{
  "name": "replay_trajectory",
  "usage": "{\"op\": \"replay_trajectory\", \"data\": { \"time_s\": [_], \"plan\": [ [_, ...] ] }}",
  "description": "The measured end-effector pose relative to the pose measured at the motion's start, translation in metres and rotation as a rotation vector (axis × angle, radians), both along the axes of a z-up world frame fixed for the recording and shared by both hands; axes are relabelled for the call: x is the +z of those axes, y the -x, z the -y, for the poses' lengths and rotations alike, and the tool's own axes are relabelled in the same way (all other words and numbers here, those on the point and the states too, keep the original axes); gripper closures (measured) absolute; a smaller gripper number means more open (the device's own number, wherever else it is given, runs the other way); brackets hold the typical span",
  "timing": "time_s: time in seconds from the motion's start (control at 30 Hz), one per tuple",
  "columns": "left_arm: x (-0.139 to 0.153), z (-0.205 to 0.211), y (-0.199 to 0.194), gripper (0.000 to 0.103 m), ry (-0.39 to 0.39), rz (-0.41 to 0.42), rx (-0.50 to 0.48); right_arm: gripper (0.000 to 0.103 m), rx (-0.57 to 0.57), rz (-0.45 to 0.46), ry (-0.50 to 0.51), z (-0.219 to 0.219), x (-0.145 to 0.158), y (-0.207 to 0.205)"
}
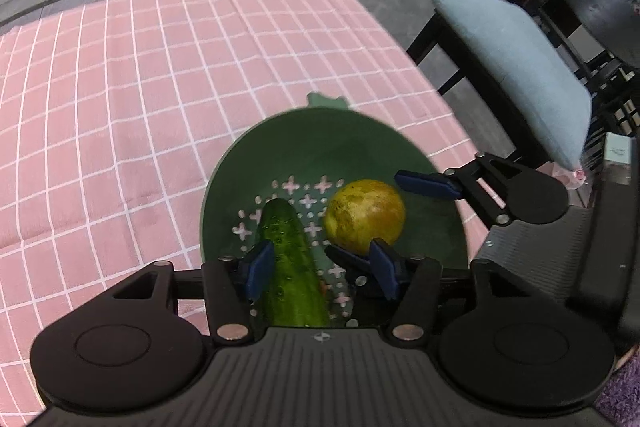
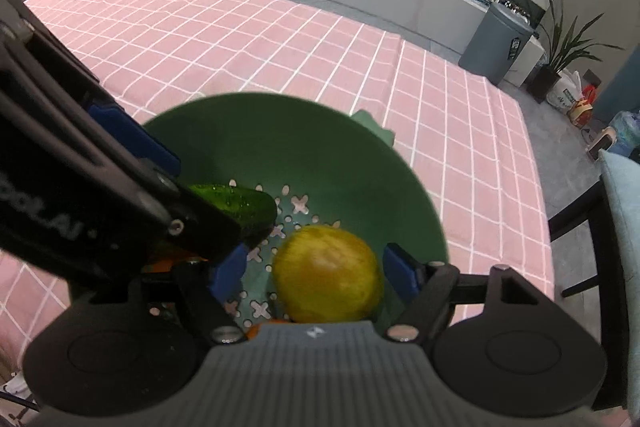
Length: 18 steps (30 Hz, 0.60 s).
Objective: Organize fruits
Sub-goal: 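Lift cucumber and pomelo into the green colander and open both tools, then grasp an orange with the left tool while the right tool grasps another orange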
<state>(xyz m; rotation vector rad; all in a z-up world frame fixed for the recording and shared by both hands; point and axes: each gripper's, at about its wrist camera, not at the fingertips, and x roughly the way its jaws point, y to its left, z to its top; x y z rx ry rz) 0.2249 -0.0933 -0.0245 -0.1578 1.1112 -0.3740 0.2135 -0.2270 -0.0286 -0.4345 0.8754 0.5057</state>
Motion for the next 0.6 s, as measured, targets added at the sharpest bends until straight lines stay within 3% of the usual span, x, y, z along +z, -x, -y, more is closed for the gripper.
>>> {"op": "replay_trajectory", "data": {
  "time_s": [0.13, 0.3, 0.6],
  "plan": [
    [0.02, 0.001, 0.015, 0.038, -0.034, 0.077, -0.001, 0.025, -0.024, 0.031, 0.003, 0.003, 0.014, 0.01],
    [0.042, -0.008, 0.035, 0.037, -0.009, 0.14, 0.012, 0.025, -0.09, 0.069, -0.038, 0.011, 0.036, 0.029],
    [0.066, -0.035, 0.08, 0.037, -0.022, 0.236, 0.05, 0.025, -0.202, 0.088, -0.248, 0.011, 0.06, 0.084]
  ]
}}
